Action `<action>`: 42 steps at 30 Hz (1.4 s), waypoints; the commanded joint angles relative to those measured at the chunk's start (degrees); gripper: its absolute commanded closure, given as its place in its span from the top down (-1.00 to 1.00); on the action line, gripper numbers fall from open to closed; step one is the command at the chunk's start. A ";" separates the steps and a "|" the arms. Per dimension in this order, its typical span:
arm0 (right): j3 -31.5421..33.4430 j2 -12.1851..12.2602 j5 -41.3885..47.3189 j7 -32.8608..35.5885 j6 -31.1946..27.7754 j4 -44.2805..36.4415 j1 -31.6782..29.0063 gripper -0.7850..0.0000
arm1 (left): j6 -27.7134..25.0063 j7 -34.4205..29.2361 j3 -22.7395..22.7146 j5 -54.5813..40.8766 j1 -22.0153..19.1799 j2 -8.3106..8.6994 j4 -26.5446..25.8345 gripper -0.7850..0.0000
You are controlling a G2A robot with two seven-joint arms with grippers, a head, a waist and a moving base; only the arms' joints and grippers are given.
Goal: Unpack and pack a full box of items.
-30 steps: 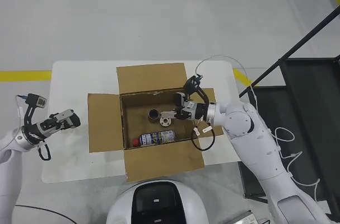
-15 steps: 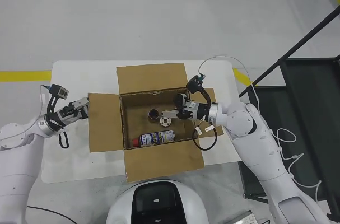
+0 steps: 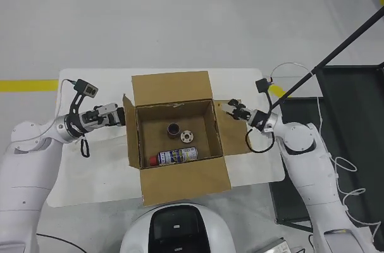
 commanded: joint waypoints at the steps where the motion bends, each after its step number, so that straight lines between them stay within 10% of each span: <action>1: 2.77 0.44 1.71 0.70 0.35 1.90 -0.91 1.00 | 0.34 -0.43 1.35 -0.93 -1.33 -0.37 0.78 1.00; 21: 1.44 1.10 9.49 7.81 -3.64 19.73 1.50 1.00 | -1.23 0.18 14.97 5.65 -10.55 -4.29 10.72 1.00; 35: -0.68 1.16 28.41 20.55 -5.17 7.84 1.53 1.00 | -2.71 3.22 16.20 9.91 -11.33 -4.70 12.73 1.00; 42: -11.44 -0.05 20.75 20.94 -3.25 4.99 5.86 1.00 | -3.03 3.93 14.76 11.64 -10.51 -4.04 11.92 1.00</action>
